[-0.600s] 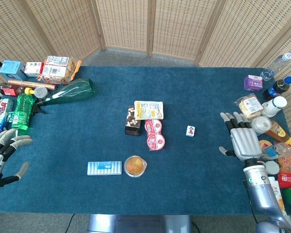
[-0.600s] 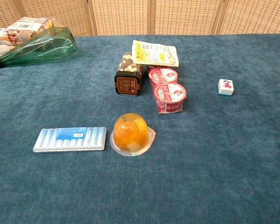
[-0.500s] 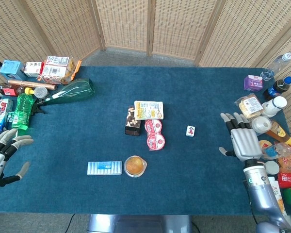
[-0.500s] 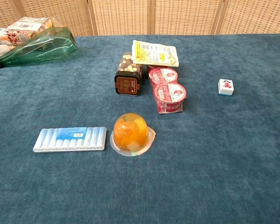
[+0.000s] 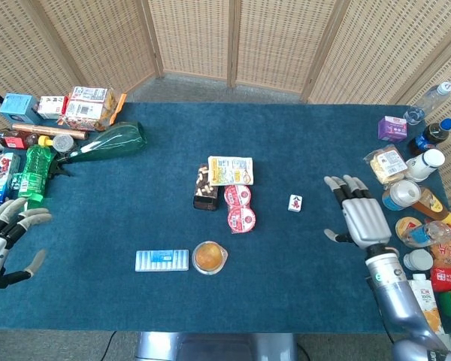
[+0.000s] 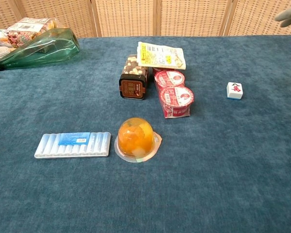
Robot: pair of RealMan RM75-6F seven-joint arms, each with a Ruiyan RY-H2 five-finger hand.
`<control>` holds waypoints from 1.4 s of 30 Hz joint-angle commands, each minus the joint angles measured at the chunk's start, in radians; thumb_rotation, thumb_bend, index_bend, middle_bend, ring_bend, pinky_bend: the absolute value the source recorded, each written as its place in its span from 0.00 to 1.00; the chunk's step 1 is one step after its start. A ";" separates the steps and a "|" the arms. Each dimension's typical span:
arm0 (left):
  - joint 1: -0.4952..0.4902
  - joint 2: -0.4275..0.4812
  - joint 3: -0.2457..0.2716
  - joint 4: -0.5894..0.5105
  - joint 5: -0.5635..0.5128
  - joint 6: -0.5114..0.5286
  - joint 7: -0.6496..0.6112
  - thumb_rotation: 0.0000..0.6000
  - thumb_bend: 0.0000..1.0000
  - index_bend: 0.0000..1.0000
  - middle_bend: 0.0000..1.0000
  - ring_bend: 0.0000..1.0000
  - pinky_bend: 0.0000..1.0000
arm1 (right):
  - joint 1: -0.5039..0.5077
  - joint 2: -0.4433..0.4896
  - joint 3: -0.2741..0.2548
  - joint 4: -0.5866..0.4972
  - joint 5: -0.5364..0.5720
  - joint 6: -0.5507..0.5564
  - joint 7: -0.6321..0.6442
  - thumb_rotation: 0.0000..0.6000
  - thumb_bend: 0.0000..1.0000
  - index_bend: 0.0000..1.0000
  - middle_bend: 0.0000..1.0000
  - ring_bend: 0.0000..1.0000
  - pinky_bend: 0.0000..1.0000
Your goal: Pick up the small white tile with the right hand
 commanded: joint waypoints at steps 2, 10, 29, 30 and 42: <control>-0.004 0.005 -0.003 -0.004 0.004 0.002 0.001 1.00 0.48 0.24 0.25 0.00 0.00 | 0.069 -0.033 0.029 0.037 0.068 -0.102 -0.008 1.00 0.19 0.10 0.11 0.00 0.00; -0.007 0.001 -0.003 -0.005 0.002 -0.001 0.004 1.00 0.48 0.23 0.24 0.00 0.00 | 0.167 -0.099 0.061 0.102 0.152 -0.199 -0.050 1.00 0.19 0.23 0.12 0.00 0.00; -0.009 0.000 -0.004 -0.001 -0.006 0.000 0.004 1.00 0.48 0.22 0.24 0.00 0.00 | 0.310 -0.239 0.048 0.381 0.344 -0.345 -0.077 1.00 0.19 0.25 0.13 0.00 0.00; -0.009 0.000 -0.004 -0.001 -0.007 -0.001 0.005 1.00 0.48 0.22 0.24 0.00 0.00 | 0.310 -0.243 0.045 0.390 0.349 -0.343 -0.078 1.00 0.19 0.25 0.13 0.00 0.00; -0.023 -0.007 -0.010 -0.006 -0.004 -0.013 0.013 1.00 0.48 0.22 0.24 0.00 0.00 | 0.303 -0.286 0.017 0.441 0.418 -0.290 -0.110 1.00 0.19 0.24 0.13 0.00 0.00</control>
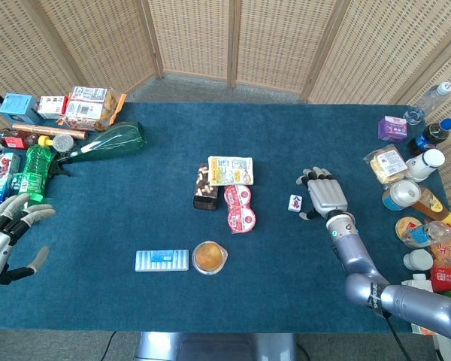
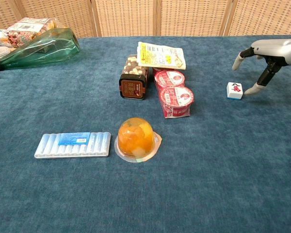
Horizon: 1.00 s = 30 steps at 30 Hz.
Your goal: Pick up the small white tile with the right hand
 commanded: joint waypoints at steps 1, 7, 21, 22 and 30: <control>-0.002 -0.002 0.000 0.000 0.001 -0.001 0.001 1.00 0.48 0.22 0.24 0.00 0.00 | -0.001 -0.008 0.000 0.006 0.014 0.009 -0.005 1.00 0.19 0.24 0.13 0.00 0.00; 0.002 -0.006 0.002 0.009 0.001 0.005 -0.006 1.00 0.48 0.22 0.24 0.00 0.00 | 0.002 -0.021 0.008 0.021 0.062 0.016 -0.013 1.00 0.19 0.24 0.13 0.00 0.00; 0.005 -0.016 0.006 0.033 0.002 0.013 -0.029 1.00 0.48 0.22 0.24 0.00 0.00 | 0.006 -0.056 0.000 0.029 0.106 0.033 -0.049 1.00 0.19 0.25 0.13 0.00 0.00; 0.005 -0.016 0.006 0.034 0.002 0.013 -0.030 1.00 0.48 0.22 0.24 0.00 0.00 | 0.008 -0.058 0.001 0.028 0.109 0.033 -0.053 1.00 0.19 0.25 0.14 0.00 0.00; 0.012 -0.023 0.009 0.052 0.000 0.025 -0.049 1.00 0.48 0.22 0.24 0.00 0.00 | 0.028 -0.075 0.015 0.037 0.150 0.035 -0.079 1.00 0.19 0.30 0.17 0.04 0.00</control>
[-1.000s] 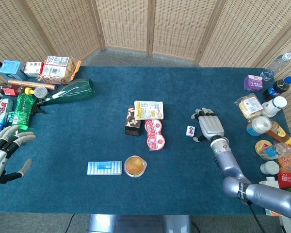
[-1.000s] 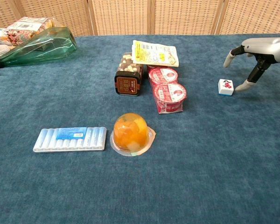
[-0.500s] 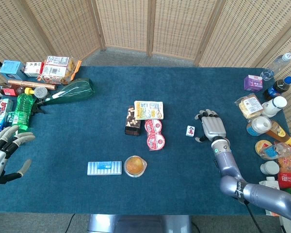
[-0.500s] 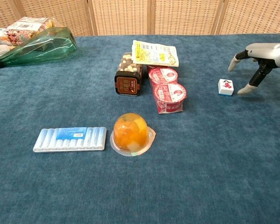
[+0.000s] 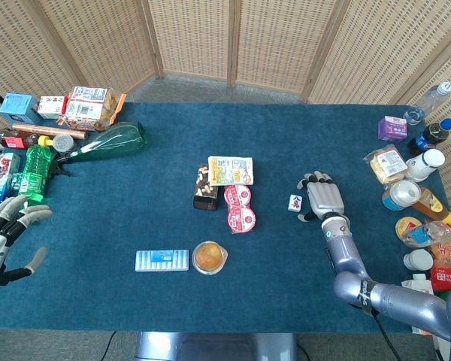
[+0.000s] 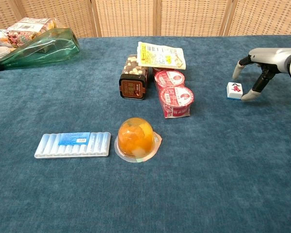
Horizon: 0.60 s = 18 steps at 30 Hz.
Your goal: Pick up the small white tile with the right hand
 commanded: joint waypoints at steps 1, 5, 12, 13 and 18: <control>0.003 -0.002 0.002 0.005 -0.002 0.004 -0.005 1.00 0.48 0.22 0.24 0.00 0.00 | 0.004 -0.007 0.004 0.007 0.015 0.001 -0.005 1.00 0.19 0.30 0.18 0.05 0.00; 0.007 -0.004 0.003 0.012 -0.003 0.009 -0.012 1.00 0.48 0.22 0.23 0.00 0.00 | 0.008 -0.020 0.005 0.020 0.034 0.003 -0.014 1.00 0.19 0.33 0.21 0.08 0.00; 0.018 -0.004 0.004 0.019 -0.001 0.030 -0.020 1.00 0.48 0.22 0.20 0.00 0.00 | 0.016 -0.051 0.022 0.054 0.087 0.007 -0.021 1.00 0.19 0.41 0.30 0.19 0.00; 0.020 -0.004 0.004 0.021 -0.002 0.034 -0.022 1.00 0.48 0.22 0.20 0.00 0.00 | 0.017 -0.056 0.027 0.057 0.093 0.011 -0.021 1.00 0.19 0.44 0.32 0.22 0.00; 0.029 -0.008 0.002 0.031 -0.006 0.051 -0.033 1.00 0.48 0.22 0.17 0.00 0.00 | 0.020 -0.061 0.043 0.056 0.112 0.030 -0.026 1.00 0.21 0.60 0.49 0.38 0.01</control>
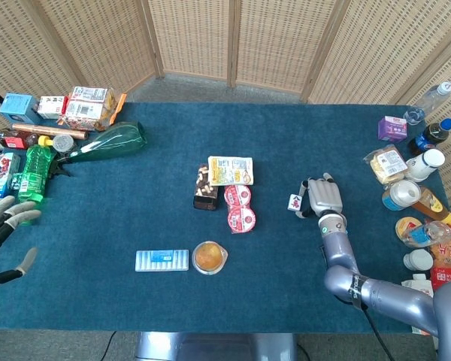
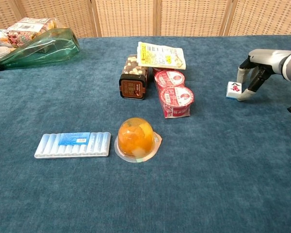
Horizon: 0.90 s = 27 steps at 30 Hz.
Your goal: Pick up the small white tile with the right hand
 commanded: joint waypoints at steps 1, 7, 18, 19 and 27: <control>0.002 -0.002 -0.001 0.004 -0.003 0.002 -0.003 1.00 0.48 0.22 0.17 0.00 0.00 | 0.000 0.003 0.014 -0.012 0.004 0.013 0.006 1.00 0.21 0.64 0.53 0.42 0.02; -0.005 -0.011 -0.003 0.008 -0.003 -0.008 -0.004 1.00 0.48 0.22 0.17 0.00 0.00 | -0.009 0.055 0.026 -0.076 0.006 0.030 0.001 1.00 0.21 0.67 0.56 0.45 0.03; -0.008 -0.016 0.002 -0.002 0.000 -0.023 0.013 1.00 0.48 0.22 0.17 0.00 0.00 | -0.128 0.233 0.120 -0.305 -0.186 0.046 0.272 1.00 0.20 0.66 0.56 0.45 0.03; -0.008 -0.016 0.003 -0.005 0.001 -0.024 0.016 1.00 0.48 0.22 0.17 0.00 0.00 | -0.139 0.249 0.129 -0.324 -0.205 0.046 0.299 1.00 0.20 0.66 0.56 0.45 0.03; 0.003 -0.008 0.009 -0.027 0.017 -0.008 0.040 1.00 0.48 0.22 0.17 0.00 0.00 | -0.201 0.364 0.198 -0.438 -0.305 0.019 0.488 1.00 0.20 0.65 0.55 0.45 0.03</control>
